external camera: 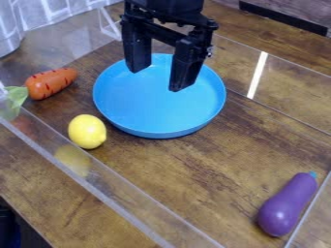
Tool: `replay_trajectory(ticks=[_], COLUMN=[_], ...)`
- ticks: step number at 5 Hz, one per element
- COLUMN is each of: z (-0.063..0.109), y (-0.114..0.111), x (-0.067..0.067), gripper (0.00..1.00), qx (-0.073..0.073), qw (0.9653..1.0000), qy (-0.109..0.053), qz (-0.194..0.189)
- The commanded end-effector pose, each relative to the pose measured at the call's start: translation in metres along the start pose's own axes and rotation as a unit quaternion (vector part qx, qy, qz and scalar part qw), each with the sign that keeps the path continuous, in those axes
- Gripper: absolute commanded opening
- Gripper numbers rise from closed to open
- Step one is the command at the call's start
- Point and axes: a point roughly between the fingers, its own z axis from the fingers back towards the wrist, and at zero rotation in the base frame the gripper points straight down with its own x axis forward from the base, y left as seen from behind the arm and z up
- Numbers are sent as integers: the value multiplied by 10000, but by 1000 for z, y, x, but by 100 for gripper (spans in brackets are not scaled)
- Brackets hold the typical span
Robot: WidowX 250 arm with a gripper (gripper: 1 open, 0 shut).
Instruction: Put the carrot in the blue tray
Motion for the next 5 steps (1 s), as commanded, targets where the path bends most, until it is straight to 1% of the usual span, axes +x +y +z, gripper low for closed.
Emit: replay_trajectory(ticks=[1,2,3,4,5], z=[-5,-6,-6,-4,-7], y=[3,21,54,93,128], x=[-1,-5,-9,-16,-25], gripper=[100,100,100,100,100], qx=[3,48,140,269,354], qw=[9999,9993,9971,9935,9902], qy=[75,155,221,209,219], qz=[-105,-337,-720,-1084,-1331])
